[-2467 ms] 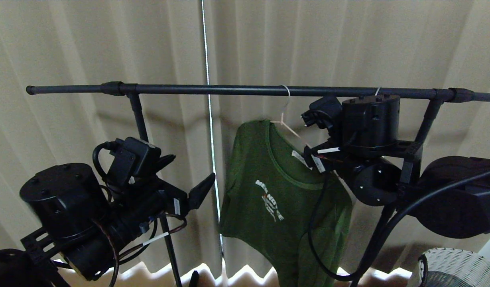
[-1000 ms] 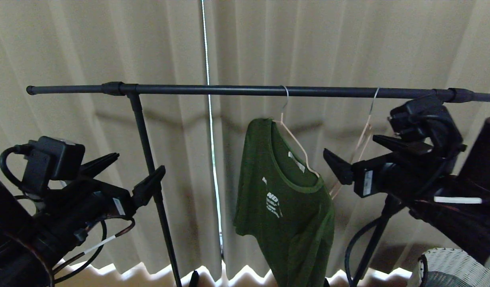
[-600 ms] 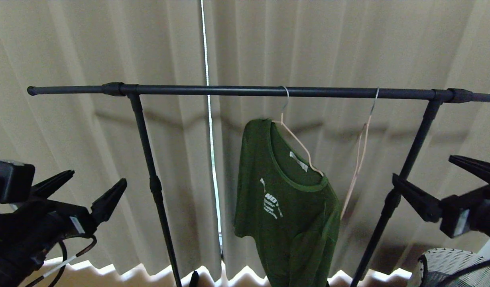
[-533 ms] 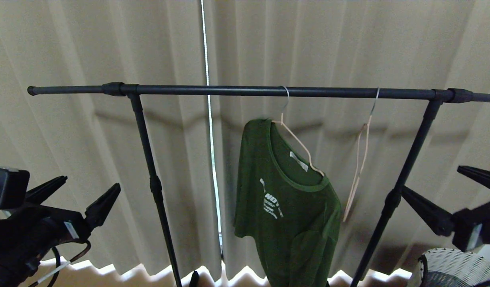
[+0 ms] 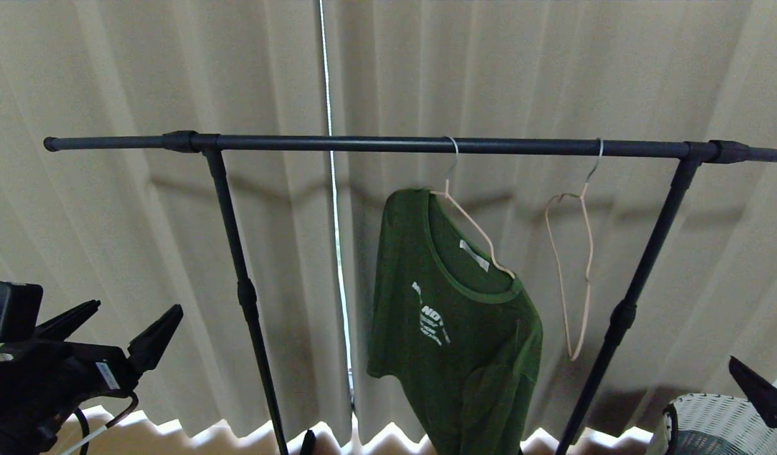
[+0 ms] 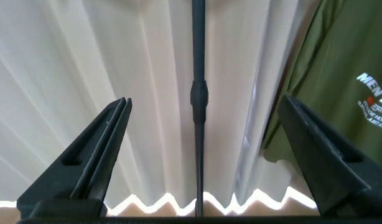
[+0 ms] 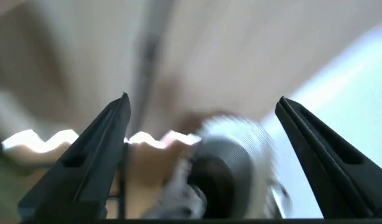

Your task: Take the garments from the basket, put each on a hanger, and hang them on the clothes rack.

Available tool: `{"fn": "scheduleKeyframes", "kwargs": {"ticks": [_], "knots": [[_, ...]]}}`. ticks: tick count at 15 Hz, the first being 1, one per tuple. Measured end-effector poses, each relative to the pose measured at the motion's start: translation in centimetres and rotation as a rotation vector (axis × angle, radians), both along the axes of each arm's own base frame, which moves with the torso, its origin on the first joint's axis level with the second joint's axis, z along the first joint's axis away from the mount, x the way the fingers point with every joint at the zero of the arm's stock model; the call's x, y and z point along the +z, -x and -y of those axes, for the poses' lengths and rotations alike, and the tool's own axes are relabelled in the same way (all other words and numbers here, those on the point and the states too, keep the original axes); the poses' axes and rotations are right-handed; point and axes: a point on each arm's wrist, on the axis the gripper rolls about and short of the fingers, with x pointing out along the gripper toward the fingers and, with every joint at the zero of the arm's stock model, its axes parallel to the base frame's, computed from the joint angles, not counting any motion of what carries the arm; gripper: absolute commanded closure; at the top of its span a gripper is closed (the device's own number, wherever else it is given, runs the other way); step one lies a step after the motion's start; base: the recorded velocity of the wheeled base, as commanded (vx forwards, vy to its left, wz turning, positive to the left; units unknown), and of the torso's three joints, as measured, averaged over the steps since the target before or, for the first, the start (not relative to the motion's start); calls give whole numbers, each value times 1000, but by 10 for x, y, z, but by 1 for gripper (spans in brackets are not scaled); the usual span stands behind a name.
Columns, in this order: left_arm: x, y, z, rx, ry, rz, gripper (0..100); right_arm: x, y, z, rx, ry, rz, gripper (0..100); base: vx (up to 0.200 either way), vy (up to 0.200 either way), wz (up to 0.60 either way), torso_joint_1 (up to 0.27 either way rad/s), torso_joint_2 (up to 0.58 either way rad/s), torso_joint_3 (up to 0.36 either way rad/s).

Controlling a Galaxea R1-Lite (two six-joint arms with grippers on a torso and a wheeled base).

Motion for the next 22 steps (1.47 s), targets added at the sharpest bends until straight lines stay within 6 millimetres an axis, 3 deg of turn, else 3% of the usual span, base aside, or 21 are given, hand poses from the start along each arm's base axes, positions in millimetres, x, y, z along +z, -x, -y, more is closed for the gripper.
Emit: {"fn": "scheduleKeyframes", "kwargs": {"ticks": [3,9,15,19,22], "knots": [[-1,-2,0,0,-1,-4,0,-1,9,14,-107,-28,25,0,0,0,0,0,0,0],[-2,-1,3,-23,-14,-7,0,-6,26,9,149,-43,44,0,0,0,0,0,0,0],[-3,3,12,-83,-21,-11,0,-13,-5,9,138,-93,-65,0,0,0,0,0,0,0],[-3,4,13,-90,-27,-12,0,-14,-29,9,141,-239,15,0,0,0,0,0,0,0],[-4,4,13,-90,-30,-12,0,-21,-32,9,136,-231,0,0,0,0,0,0,0,0]]}}
